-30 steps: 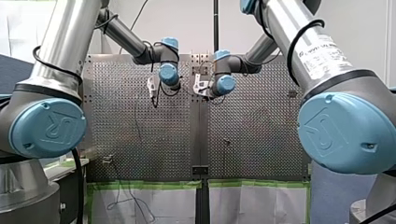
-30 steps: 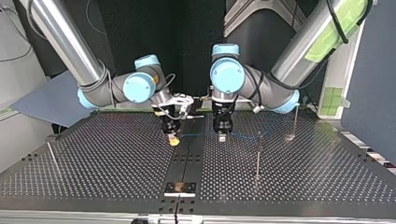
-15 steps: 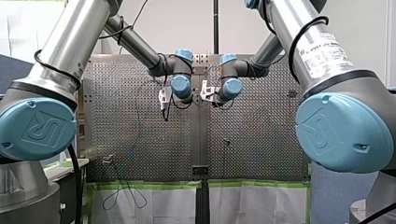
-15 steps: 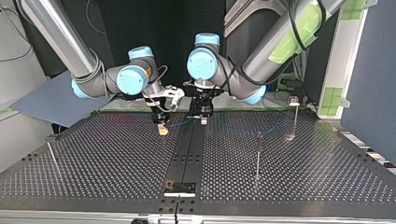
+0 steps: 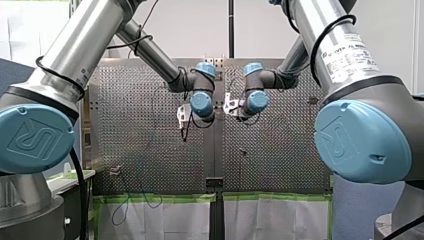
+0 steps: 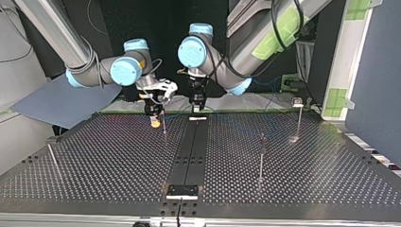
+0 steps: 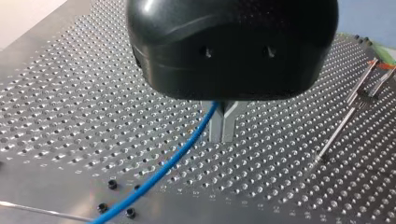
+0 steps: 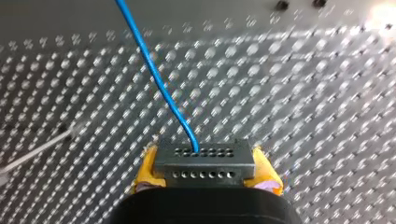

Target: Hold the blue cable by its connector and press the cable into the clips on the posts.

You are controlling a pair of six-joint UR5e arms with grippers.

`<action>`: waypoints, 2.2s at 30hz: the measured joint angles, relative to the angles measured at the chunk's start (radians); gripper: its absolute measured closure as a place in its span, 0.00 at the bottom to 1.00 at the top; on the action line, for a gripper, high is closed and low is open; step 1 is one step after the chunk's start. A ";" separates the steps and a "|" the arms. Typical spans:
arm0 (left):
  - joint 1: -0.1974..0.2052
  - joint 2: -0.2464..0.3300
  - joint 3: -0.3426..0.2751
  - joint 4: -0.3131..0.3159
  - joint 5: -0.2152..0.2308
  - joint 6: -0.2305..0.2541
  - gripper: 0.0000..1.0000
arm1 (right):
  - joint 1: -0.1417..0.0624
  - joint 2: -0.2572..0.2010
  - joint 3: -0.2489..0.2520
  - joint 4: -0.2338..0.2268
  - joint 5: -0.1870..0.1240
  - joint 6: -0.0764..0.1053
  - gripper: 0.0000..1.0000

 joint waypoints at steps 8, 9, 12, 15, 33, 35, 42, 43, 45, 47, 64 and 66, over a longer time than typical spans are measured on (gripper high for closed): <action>-0.008 -0.020 -0.008 0.067 0.002 -0.005 1.00 | -0.026 -0.031 0.076 -0.060 0.006 0.003 1.00; -0.009 -0.027 -0.008 0.074 0.004 -0.004 1.00 | -0.031 -0.040 0.087 -0.070 0.005 0.008 1.00; -0.010 -0.054 -0.009 0.102 0.012 -0.001 1.00 | -0.040 -0.055 0.115 -0.097 0.003 0.015 1.00; -0.012 -0.082 -0.009 0.129 0.016 0.000 1.00 | -0.045 -0.059 0.140 -0.122 0.002 0.010 1.00; -0.041 -0.132 -0.009 0.196 0.013 -0.012 1.00 | -0.049 -0.059 0.318 -0.193 0.001 -0.025 1.00; -0.044 -0.132 -0.009 0.199 0.014 -0.013 1.00 | -0.050 -0.059 0.329 -0.193 -0.001 -0.025 1.00; -0.049 -0.133 -0.009 0.200 0.011 -0.014 1.00 | -0.050 -0.059 0.338 -0.192 -0.005 -0.026 1.00; -0.049 -0.135 -0.009 0.200 0.010 -0.014 1.00 | -0.050 -0.060 0.338 -0.192 -0.005 -0.026 1.00; -0.049 -0.145 -0.009 0.197 0.010 -0.013 1.00 | -0.050 -0.060 0.338 -0.192 -0.005 -0.026 1.00; -0.048 -0.160 -0.009 0.192 0.012 -0.011 1.00 | -0.050 -0.060 0.338 -0.193 -0.005 -0.026 1.00; -0.080 -0.253 -0.009 0.239 0.019 -0.016 1.00 | -0.064 -0.053 0.360 -0.247 -0.025 0.000 1.00; -0.085 -0.260 -0.009 0.251 0.022 -0.021 1.00 | -0.071 -0.050 0.368 -0.263 -0.031 0.008 1.00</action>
